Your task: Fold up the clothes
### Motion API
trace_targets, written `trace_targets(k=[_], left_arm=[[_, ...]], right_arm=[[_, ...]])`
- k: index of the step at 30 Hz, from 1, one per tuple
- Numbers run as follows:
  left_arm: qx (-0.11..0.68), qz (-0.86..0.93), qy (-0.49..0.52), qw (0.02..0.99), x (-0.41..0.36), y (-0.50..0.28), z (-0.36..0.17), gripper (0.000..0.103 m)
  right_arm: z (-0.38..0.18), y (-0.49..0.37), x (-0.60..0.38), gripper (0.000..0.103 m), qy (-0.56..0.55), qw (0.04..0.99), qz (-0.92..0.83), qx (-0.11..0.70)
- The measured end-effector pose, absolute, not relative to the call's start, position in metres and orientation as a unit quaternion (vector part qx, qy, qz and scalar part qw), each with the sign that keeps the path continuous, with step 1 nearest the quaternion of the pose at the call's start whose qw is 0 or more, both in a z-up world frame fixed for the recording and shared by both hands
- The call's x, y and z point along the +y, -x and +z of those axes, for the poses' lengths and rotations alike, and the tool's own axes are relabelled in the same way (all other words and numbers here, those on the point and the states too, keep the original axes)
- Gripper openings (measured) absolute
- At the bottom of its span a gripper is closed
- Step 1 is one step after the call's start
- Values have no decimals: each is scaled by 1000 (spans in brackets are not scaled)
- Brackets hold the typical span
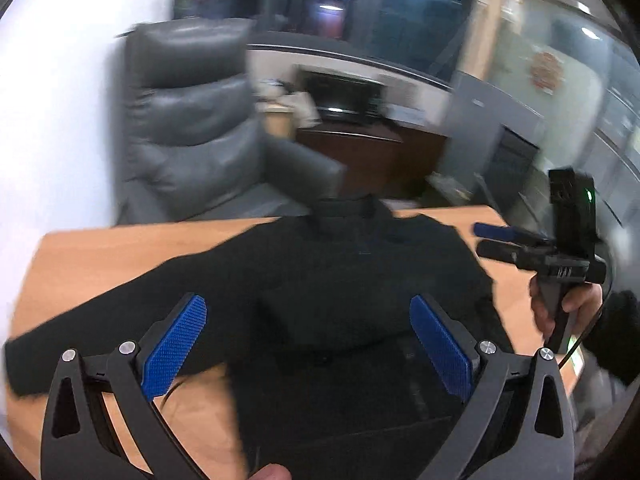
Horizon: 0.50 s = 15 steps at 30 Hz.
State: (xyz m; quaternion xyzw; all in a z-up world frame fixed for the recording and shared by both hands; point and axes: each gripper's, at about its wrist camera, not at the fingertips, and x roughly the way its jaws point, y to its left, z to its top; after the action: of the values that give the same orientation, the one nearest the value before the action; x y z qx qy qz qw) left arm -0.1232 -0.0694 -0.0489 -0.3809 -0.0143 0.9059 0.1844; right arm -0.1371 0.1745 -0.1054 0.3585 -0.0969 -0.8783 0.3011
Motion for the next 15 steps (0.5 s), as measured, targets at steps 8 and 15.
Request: trace_targets(k=[8, 15], left_arm=[[61, 861, 449, 233, 38, 197, -151, 103], [49, 826, 540, 152, 35, 233, -252, 103]], right_arm=[[-218, 93, 317, 79, -455, 108, -866, 176], [-274, 120, 345, 20, -454, 85, -873, 158]])
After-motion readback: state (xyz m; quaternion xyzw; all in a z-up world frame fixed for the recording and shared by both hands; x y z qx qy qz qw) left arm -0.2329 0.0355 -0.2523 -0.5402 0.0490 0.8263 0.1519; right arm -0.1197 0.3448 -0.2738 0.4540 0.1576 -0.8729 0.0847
